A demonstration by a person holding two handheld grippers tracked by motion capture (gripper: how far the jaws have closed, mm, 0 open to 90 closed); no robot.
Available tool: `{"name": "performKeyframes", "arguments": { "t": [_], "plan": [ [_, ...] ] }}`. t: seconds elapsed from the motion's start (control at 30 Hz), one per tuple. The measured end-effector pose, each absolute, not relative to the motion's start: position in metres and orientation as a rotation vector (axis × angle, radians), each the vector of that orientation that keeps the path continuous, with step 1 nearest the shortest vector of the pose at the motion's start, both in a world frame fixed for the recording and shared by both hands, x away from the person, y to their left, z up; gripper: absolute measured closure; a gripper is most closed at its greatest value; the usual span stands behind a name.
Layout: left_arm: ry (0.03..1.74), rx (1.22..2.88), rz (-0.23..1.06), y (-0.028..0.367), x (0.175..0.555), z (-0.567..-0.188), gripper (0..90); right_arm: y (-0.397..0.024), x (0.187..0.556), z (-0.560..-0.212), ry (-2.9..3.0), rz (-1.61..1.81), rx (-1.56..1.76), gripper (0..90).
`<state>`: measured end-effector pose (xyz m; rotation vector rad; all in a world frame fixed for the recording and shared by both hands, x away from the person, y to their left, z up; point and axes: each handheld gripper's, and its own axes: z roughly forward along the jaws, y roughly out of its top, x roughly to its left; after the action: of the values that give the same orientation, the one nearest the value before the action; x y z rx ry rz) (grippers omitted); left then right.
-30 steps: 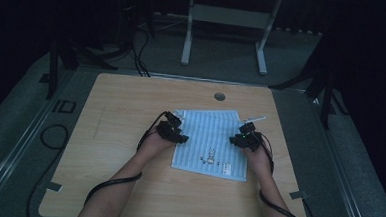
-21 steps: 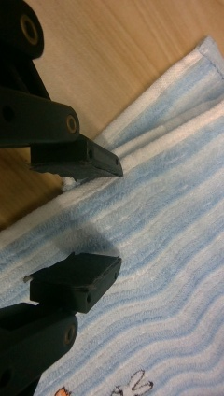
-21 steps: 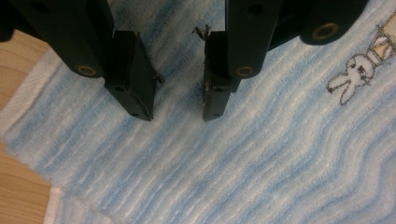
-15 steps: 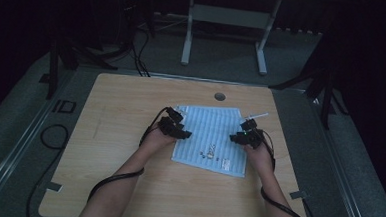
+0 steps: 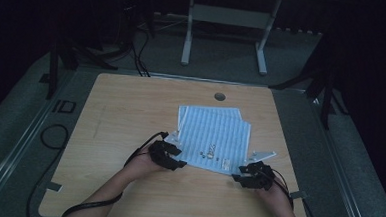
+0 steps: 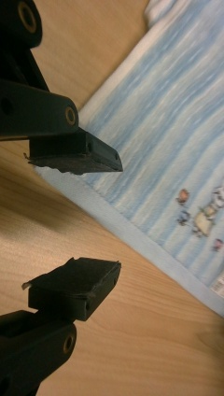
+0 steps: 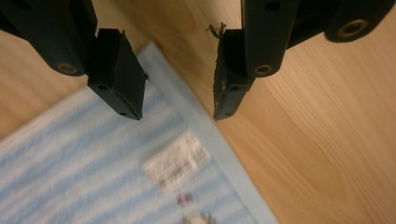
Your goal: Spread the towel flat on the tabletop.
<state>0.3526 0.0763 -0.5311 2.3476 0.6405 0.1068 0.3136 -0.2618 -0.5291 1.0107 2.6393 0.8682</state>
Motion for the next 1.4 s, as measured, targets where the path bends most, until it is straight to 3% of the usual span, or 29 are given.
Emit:
{"name": "performKeyframes", "arguments": {
  "t": [0.27,0.4,0.5,0.7,0.77,1.0,1.2,1.4],
  "plan": [
    [0.686,2.381,0.148,0.066,0.354,-0.544,46.4,-0.263,0.316,-0.536,2.615,0.803,1.042,62.4],
    [0.700,2.394,0.215,0.060,0.358,-0.544,47.9,-0.260,0.317,-0.536,2.581,0.771,1.019,74.2],
    [0.713,2.391,0.256,0.058,0.364,-0.544,53.6,-0.260,0.321,-0.536,2.580,0.760,1.009,80.2],
    [0.759,2.406,0.284,0.049,0.378,-0.541,80.8,-0.257,0.339,-0.536,2.576,0.744,1.003,83.6],
    [0.763,2.407,0.278,0.046,0.383,-0.541,84.0,-0.256,0.346,-0.536,2.571,0.746,1.010,83.9],
    [0.826,2.371,0.231,0.046,0.392,-0.540,85.8,-0.253,0.355,-0.535,2.574,0.752,1.026,84.7],
    [0.808,2.318,0.215,0.057,0.376,-0.510,85.7,-0.259,0.344,-0.515,2.537,0.843,1.014,85.4],
    [0.761,2.257,0.189,0.074,0.338,-0.458,85.6,-0.268,0.313,-0.459,2.431,0.983,0.907,85.5]
  ]
}}
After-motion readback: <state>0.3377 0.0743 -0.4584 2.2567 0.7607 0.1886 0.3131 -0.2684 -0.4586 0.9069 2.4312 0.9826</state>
